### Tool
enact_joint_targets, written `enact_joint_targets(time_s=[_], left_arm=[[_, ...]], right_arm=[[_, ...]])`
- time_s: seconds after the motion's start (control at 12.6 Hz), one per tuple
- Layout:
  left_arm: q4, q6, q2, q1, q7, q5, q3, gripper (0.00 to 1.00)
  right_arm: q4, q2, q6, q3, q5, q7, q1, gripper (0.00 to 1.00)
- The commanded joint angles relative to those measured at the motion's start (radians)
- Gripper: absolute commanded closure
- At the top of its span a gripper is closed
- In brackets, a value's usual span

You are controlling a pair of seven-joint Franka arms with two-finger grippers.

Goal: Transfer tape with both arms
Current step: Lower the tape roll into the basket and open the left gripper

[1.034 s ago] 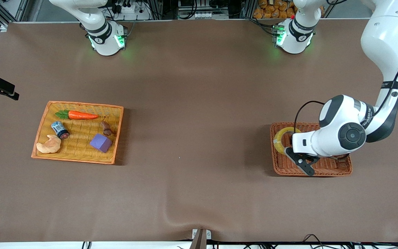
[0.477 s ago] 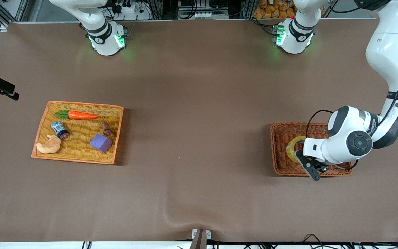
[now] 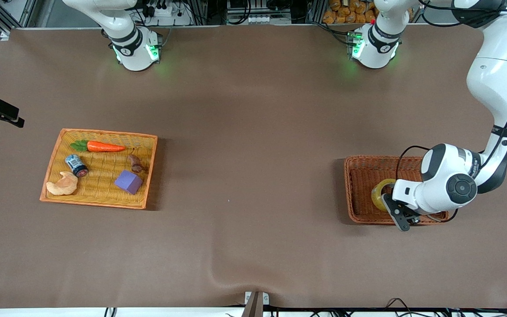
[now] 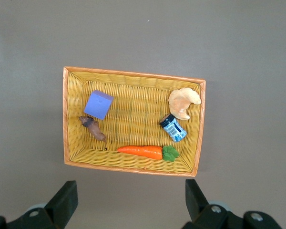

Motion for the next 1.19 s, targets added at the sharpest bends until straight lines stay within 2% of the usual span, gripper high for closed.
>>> enact_joint_targets(time_s=[0.0,0.08,0.48,0.64,0.88,1.11], left_arm=[[0.0,0.0,-0.013,0.002,-0.005,0.022,-0.009,0.33],[0.0,0.0,-0.014,0.005,-0.003,0.012,-0.009,0.0],[0.0,-0.024,-0.042,-0.016,-0.086,0.009,-0.016,0.0],[0.006,-0.104,-0.069,-0.052,-0.164,0.008,-0.024,0.0],[0.015,-0.239,-0.111,-0.11,-0.325,0.026,-0.088,0.0],[0.017,-0.306,-0.139,-0.191,-0.443,0.022,-0.084,0.0]], right_arm=[[0.02,0.009,-0.009,0.014,0.012,-0.014,-0.024,0.0],[0.02,0.009,-0.009,0.014,0.012,-0.014,-0.024,0.0],[0.018,0.009,-0.009,0.014,0.012,-0.014,-0.024,0.0],[0.018,0.009,-0.009,0.014,0.012,-0.014,-0.024,0.0],[0.018,0.009,-0.009,0.014,0.012,-0.014,-0.024,0.0],[0.018,0.009,-0.009,0.014,0.012,-0.014,-0.024,0.0]])
